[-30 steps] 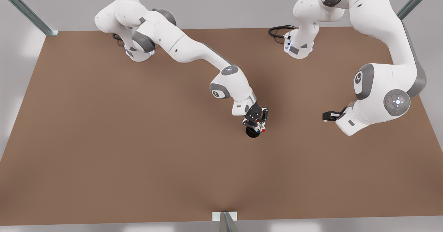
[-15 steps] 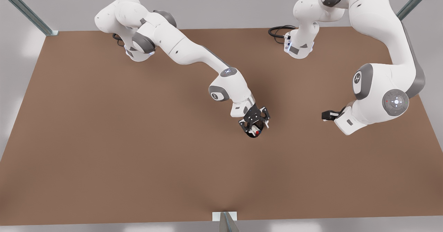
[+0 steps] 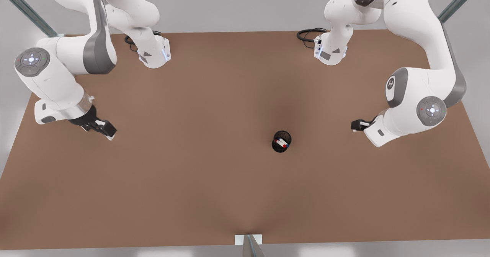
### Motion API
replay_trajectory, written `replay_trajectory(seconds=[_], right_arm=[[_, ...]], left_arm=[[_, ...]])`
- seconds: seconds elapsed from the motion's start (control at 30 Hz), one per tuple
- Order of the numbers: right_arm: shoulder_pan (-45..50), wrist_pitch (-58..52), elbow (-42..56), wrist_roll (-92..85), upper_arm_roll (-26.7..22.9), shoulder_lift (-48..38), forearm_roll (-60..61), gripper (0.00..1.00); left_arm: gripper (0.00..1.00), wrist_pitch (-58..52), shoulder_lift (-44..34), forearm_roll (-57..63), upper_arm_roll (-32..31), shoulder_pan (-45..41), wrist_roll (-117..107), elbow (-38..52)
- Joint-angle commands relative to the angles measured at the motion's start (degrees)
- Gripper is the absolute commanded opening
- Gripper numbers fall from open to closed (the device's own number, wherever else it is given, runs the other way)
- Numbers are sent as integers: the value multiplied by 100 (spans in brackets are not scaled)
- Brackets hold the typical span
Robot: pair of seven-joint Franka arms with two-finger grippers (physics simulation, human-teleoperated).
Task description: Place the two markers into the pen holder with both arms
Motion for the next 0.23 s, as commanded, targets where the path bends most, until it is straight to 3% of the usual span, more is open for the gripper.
replay_trajectory(seconds=[0.0,0.2], right_arm=[[256,-508,-45,-2988,23,-26,107,100],[326,-490,103,-3006,58,70,116,100]], left_arm=[[100,-174,-5,7,1,-7,-38,22],[100,-174,4,16,1,-16,-47,22]])
